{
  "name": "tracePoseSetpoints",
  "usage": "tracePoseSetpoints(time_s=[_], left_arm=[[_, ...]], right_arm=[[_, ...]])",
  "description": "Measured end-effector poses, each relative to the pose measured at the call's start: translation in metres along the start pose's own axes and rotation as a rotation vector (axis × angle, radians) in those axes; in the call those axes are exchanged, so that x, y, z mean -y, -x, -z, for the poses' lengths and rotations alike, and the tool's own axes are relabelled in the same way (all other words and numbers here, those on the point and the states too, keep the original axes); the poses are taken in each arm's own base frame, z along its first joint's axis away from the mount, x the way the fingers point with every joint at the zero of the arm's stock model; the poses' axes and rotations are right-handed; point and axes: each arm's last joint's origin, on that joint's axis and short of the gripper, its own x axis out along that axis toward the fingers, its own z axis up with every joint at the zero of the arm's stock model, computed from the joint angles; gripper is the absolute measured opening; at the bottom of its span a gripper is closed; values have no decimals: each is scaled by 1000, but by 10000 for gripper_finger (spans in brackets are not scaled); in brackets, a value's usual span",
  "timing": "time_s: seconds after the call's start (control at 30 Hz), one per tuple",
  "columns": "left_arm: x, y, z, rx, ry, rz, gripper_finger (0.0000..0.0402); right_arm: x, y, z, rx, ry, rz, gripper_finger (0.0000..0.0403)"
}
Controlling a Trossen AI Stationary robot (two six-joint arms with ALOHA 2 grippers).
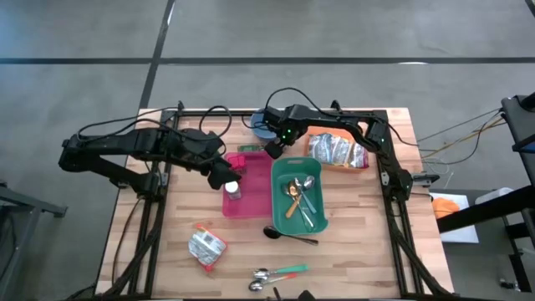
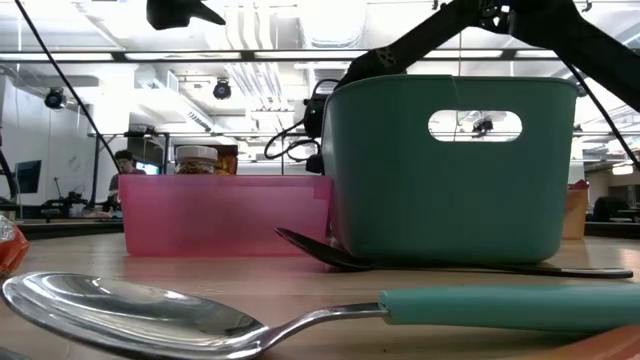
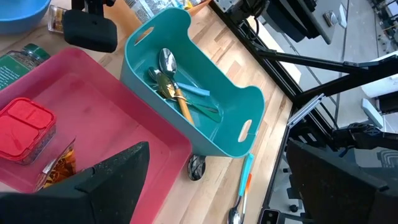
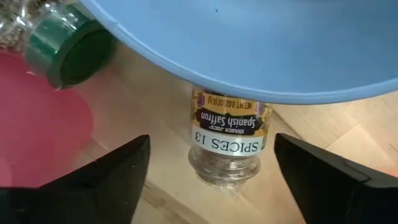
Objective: Pick & Place Food Item
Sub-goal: Put the brown spice bottle into the red bin
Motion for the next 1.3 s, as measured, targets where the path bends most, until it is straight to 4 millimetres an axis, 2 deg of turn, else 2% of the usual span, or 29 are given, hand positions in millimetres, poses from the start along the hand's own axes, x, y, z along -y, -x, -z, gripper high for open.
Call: tracePoseSetpoints(time_s=[0.4,0.73,0.93,1.1,1.3], left_arm=[[0,0,0,0,3,0,380],[0,0,0,-1,3,1,380],[0,0,0,-2,3,1,380],[0,0,0,-8,3,7,380],[0,0,1,-15,4,4,380]], right_arm=[[1,-4,2,-12,-1,-14,175],[0,1,2,-6,3,-29,88],[1,3,3,-15,35,-23,18],[-1,6,3,-5,55,-25,21],[-1,7,4,-9,50,-26,69]])
